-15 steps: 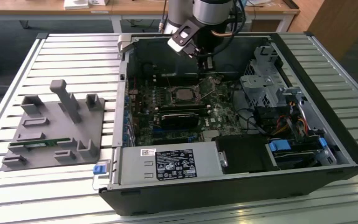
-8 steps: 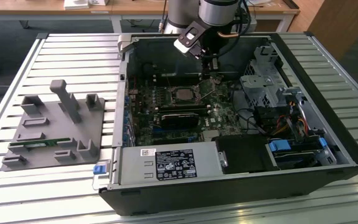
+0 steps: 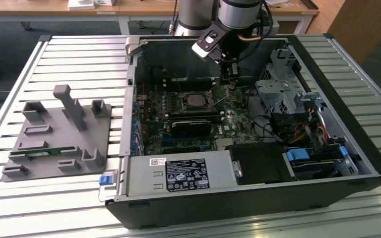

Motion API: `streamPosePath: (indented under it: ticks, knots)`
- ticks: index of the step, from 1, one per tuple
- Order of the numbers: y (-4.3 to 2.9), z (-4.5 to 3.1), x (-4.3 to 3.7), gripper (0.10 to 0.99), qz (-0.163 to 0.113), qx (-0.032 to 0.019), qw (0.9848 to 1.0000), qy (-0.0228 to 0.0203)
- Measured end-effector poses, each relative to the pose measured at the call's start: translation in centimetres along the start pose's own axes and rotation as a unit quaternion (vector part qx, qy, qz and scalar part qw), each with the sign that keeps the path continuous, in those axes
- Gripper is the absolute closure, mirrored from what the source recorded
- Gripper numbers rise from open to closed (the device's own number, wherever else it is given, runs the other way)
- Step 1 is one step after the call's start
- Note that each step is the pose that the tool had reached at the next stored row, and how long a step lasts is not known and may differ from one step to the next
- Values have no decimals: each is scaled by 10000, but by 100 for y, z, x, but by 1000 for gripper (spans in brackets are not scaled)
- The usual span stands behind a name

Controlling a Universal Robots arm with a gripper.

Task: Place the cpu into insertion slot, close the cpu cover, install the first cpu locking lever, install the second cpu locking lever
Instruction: 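Close the cpu cover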

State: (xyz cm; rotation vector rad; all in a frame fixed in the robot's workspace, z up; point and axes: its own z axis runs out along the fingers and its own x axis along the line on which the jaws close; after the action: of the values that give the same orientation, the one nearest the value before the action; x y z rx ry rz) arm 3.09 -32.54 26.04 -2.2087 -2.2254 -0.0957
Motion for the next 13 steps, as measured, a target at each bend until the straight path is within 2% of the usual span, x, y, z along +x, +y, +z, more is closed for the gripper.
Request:
streamPosePath:
  ticks: [6,13]
  knots:
    - [42,21,1,980,-163,8,9999,5]
    - [144,39,12,980,-123,7,9999,-14]
